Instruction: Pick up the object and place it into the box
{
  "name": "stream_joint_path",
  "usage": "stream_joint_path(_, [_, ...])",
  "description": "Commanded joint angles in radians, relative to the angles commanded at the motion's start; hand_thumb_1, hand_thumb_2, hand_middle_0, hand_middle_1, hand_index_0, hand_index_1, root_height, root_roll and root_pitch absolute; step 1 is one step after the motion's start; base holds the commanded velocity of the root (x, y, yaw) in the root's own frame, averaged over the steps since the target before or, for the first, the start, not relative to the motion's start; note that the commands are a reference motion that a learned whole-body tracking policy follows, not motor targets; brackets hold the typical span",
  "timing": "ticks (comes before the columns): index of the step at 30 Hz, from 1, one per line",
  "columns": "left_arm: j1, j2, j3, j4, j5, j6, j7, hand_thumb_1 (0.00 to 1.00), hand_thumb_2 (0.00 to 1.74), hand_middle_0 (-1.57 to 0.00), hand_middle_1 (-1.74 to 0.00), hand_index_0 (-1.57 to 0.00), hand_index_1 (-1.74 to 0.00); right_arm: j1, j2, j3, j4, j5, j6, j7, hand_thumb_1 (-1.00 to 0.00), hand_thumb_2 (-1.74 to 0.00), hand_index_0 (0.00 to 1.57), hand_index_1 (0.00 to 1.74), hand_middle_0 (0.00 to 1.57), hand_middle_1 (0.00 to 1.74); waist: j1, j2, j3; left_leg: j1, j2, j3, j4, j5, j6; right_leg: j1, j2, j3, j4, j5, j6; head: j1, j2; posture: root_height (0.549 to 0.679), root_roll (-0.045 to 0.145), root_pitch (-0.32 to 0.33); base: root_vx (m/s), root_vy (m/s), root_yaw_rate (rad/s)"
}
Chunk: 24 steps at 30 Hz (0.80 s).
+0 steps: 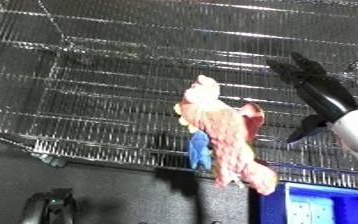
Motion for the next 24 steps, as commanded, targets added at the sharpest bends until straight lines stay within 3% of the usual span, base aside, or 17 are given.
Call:
stream_joint_path(19, [-0.015, 0.001, -0.029, -0.006, -0.011, -0.019, 0.02, 1.0, 1.74, -1.57, -1.74, -1.57, -1.74, -0.071, 0.164, 0.07, 0.252, 0.002, 0.01, -0.016, 0.0, 0.0, 0.0, 0.0, 0.0, 0.0, 0.039, 0.034, 0.051, -0.075, -0.015, -0.021, 0.034, 0.004, 0.0042, -0.063, -0.006, -0.003, 0.017, 0.016, 0.0021, 0.092, 0.055, 0.637, 0.037, -0.1, -0.008, 0.01, 0.026])
stream_joint_path(24, [-0.02, 0.0, -0.031, -0.009, -0.01, -0.022, 0.028, 1.0, 1.74, -1.57, -1.74, -1.57, -1.74, -0.097, 0.204, 0.077, 0.315, -0.002, 0.015, -0.027, 0.0, 0.0, 0.0, 0.0, 0.0, 0.0, 0.048, 0.043, 0.058, -0.092, -0.018, -0.025, 0.039, 0.002, 0.0059, -0.074, -0.0075, -0.005, 0.019, 0.017, 0.002, 0.1, 0.07, 0.637, 0.036, -0.091, -0.004, 0.006, 0.031])
